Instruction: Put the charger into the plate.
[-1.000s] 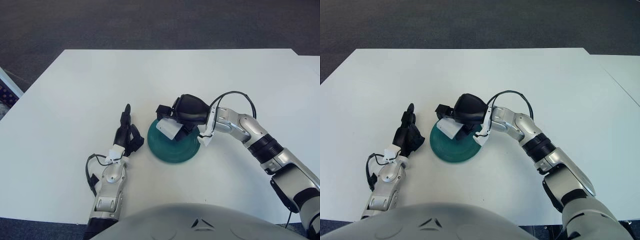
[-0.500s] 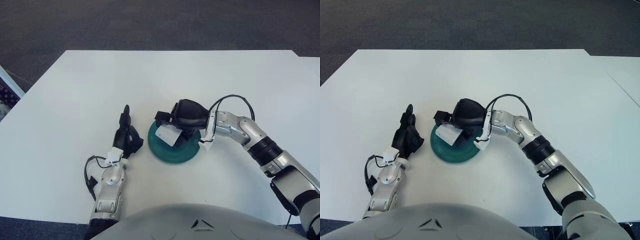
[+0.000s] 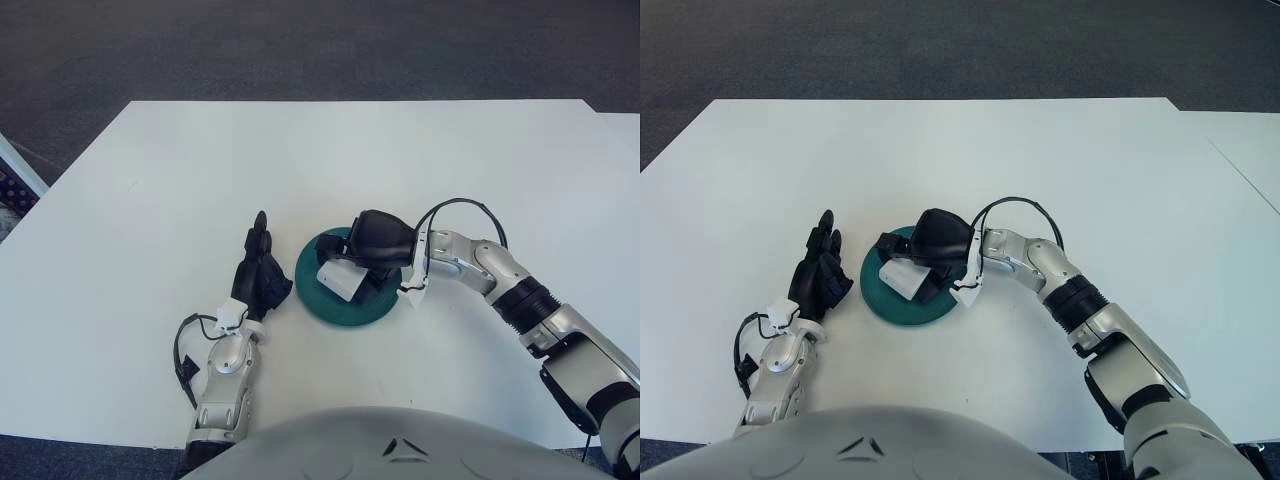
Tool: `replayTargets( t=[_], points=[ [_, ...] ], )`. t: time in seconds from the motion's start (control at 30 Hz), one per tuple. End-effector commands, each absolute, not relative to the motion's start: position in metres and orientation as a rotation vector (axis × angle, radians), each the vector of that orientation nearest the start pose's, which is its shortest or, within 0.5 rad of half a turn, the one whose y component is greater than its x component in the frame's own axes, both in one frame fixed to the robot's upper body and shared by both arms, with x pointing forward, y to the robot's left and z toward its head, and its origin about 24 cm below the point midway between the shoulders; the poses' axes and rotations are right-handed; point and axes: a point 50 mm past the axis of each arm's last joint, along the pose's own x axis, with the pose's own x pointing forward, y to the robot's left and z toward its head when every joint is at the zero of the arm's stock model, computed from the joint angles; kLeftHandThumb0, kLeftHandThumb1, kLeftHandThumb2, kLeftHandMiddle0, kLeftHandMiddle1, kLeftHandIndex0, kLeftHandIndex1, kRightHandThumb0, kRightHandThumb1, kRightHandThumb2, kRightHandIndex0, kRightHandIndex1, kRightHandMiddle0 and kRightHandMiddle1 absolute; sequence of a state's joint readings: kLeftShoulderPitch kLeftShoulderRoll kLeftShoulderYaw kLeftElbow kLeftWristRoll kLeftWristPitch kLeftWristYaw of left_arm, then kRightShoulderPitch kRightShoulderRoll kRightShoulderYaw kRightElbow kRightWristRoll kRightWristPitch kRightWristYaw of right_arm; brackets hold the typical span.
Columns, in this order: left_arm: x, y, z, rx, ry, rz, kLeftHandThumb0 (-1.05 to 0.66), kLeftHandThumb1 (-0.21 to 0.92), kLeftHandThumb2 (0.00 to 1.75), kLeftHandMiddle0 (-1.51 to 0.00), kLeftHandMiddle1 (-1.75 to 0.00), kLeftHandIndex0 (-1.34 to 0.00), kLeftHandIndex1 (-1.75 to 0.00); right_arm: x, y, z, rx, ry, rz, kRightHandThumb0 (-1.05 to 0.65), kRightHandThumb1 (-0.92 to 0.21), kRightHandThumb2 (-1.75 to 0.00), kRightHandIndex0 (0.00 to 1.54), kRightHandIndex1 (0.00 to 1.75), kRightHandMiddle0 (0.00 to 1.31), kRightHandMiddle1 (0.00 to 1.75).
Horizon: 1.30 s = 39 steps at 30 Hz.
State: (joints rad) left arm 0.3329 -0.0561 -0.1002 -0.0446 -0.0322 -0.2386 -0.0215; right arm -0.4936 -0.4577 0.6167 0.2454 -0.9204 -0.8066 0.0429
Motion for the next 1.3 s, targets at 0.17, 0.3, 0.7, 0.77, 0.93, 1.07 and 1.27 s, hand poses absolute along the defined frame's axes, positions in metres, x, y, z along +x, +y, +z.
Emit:
replayTargets(
  t=[0.17, 0.3, 0.7, 0.77, 0.93, 1.07, 1.27],
  points=[
    [0.166, 0.127, -0.01, -0.14, 0.179, 0.006, -1.04, 0.92, 1.07, -0.05, -0.01, -0.02, -0.02, 0.243, -0.053, 0.068, -1.35, -0.928, 1.181, -0.5, -0.92, -0.67, 1.2, 1.75, 0.91, 1.75],
    [0.166, 0.128, -0.011, -0.158, 0.173, 0.017, -1.05, 0.92, 1.07, -0.05, 0.0, -0.02, -0.02, 0.241, -0.054, 0.065, -1.391, -0.902, 1.24, -0.49, -0.92, -0.66, 1.18, 1.75, 0.89, 1.75],
    [0.166, 0.125, -0.011, -0.203, 0.158, 0.016, -1.05, 0.92, 1.07, -0.05, 0.0, -0.04, -0.04, 0.243, -0.056, 0.062, -1.497, -0.85, 1.257, -0.53, -0.92, -0.68, 1.01, 1.75, 0.75, 1.75],
    [0.166, 0.124, -0.01, -0.215, 0.157, 0.017, -1.05, 0.92, 1.08, -0.05, 0.0, -0.04, -0.04, 0.244, -0.057, 0.063, -1.501, -0.854, 1.257, -0.59, -0.92, -0.72, 0.82, 1.75, 0.56, 1.75],
    [0.165, 0.124, -0.01, -0.2, 0.151, 0.027, -1.05, 0.92, 1.08, -0.05, 0.0, -0.04, -0.04, 0.247, -0.06, 0.064, -1.476, -0.836, 1.258, -0.81, -0.92, -0.89, 0.32, 1.33, 0.14, 1.56],
    [0.164, 0.126, -0.01, -0.149, 0.167, 0.024, -1.05, 0.92, 1.08, -0.05, 0.0, -0.02, -0.04, 0.247, -0.06, 0.065, -1.417, -0.836, 1.235, -0.92, -0.92, -1.0, 0.29, 0.66, 0.03, 1.17],
    [0.163, 0.126, -0.009, -0.137, 0.159, 0.011, -1.05, 0.92, 1.08, -0.05, 0.0, 0.0, -0.03, 0.249, -0.062, 0.066, -1.425, -0.84, 1.222, -0.97, -0.92, -1.07, 0.29, 0.13, 0.0, 0.68]
  ],
)
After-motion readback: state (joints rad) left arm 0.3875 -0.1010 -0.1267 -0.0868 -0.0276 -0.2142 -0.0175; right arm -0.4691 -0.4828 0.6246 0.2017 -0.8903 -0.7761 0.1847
